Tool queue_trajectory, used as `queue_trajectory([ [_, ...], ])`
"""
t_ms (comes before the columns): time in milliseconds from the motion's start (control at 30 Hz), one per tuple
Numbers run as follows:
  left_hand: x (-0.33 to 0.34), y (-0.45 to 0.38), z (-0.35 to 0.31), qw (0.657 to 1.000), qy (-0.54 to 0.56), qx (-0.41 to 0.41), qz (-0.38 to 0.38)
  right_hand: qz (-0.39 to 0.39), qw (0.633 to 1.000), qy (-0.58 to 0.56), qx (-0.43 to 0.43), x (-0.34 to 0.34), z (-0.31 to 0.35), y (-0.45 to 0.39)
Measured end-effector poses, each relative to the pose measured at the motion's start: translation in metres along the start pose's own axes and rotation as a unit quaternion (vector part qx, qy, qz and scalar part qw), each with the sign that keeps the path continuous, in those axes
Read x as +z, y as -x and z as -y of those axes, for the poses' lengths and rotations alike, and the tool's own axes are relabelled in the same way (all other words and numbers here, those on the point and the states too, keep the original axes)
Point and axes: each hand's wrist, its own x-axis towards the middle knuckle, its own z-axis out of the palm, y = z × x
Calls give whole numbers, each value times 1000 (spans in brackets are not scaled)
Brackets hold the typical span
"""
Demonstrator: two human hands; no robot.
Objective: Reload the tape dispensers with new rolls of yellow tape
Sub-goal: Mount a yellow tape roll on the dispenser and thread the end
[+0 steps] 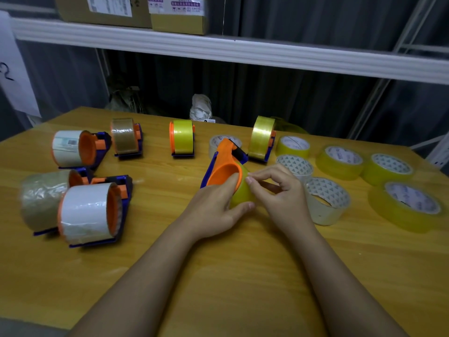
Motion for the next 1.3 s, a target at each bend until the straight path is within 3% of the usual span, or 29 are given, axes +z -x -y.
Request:
queue_trajectory([
  [967,-2,1,-5,999,-51,10,10,-50,998,44,11,6,-3,-1],
  [1300,-2,1,-3,1000,-24,-3,2,-6,1000,8,20,0,3,1],
])
